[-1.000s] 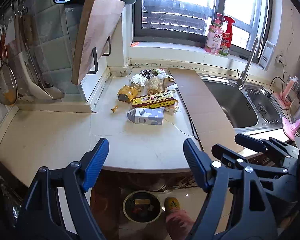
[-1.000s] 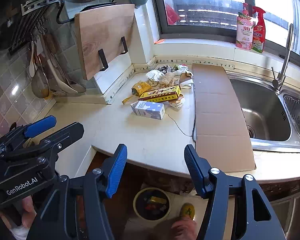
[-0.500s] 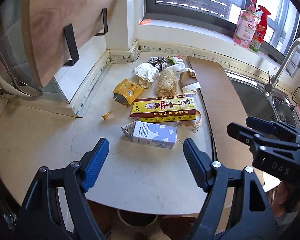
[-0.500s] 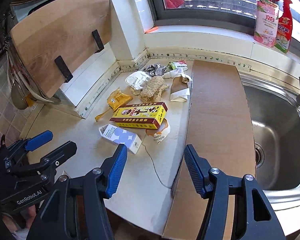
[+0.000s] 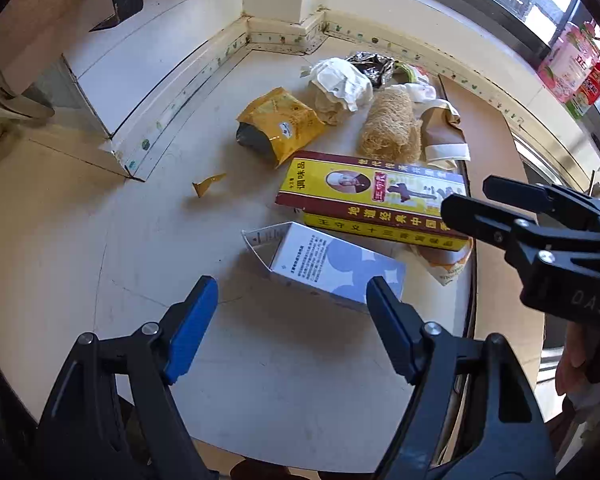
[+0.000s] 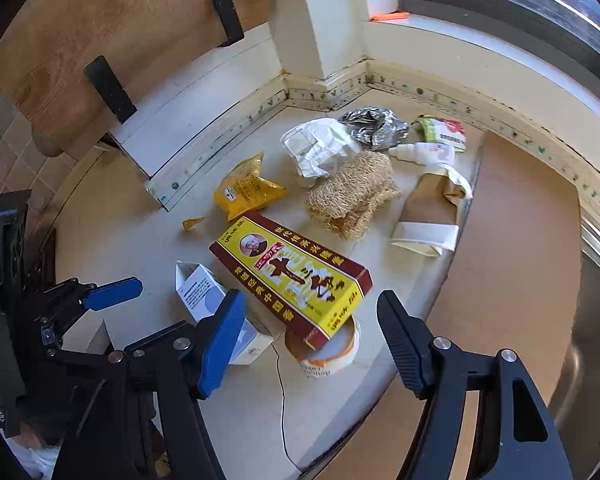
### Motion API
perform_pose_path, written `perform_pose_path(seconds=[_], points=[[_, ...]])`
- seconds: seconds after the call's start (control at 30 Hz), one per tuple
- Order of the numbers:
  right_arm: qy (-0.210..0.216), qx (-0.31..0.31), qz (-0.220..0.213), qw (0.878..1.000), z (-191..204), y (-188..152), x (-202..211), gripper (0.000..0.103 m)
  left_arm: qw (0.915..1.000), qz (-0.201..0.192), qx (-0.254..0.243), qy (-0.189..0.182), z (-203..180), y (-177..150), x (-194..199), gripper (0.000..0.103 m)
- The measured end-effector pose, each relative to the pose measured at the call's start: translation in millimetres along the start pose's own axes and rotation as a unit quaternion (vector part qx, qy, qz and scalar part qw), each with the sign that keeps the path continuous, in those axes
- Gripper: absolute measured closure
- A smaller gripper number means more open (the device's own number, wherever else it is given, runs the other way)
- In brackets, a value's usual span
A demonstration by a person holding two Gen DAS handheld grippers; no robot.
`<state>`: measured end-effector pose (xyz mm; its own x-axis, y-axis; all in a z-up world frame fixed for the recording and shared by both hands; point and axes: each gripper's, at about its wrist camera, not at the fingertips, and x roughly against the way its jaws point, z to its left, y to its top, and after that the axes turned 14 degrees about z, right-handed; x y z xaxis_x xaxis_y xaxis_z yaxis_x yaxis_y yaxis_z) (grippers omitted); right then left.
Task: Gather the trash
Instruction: 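Reach the left tool to the white-blue carton while the right tool reaches the yellow seasoning box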
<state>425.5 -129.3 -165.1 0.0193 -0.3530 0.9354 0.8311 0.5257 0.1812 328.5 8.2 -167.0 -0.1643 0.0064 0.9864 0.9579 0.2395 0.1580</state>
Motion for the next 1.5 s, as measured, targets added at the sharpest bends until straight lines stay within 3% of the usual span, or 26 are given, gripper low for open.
perform_pose_path(seconds=[0.2, 0.57, 1.0, 1.37, 1.5], points=[[0.023, 0.054, 0.058, 0.997, 1.4, 33.3, -35.3, 0.032, 0.9997, 0.007, 0.022, 0.012, 8.5, 1.3, 2.1, 0.029], [-0.017, 0.15, 0.124, 0.981, 24.7, 48.8, -70.9, 0.032, 0.9989, 0.01, 0.033, 0.033, 6.2, -3.1, 4.2, 0.029], [-0.027, 0.196, 0.069, 0.978, 39.1, 48.5, -41.2, 0.032, 0.9975, 0.013, 0.058, 0.038, 12.8, -1.2, 8.5, 0.028], [-0.06, 0.305, 0.076, 0.947, 68.8, 65.0, -85.9, 0.03, 0.9958, 0.023, 0.086, 0.022, 25.6, -7.0, 11.4, 0.029], [-0.079, 0.321, 0.102, 0.938, 74.2, 74.7, -102.7, 0.029, 0.9959, 0.024, 0.086, 0.015, 23.2, -7.6, 12.7, 0.029]])
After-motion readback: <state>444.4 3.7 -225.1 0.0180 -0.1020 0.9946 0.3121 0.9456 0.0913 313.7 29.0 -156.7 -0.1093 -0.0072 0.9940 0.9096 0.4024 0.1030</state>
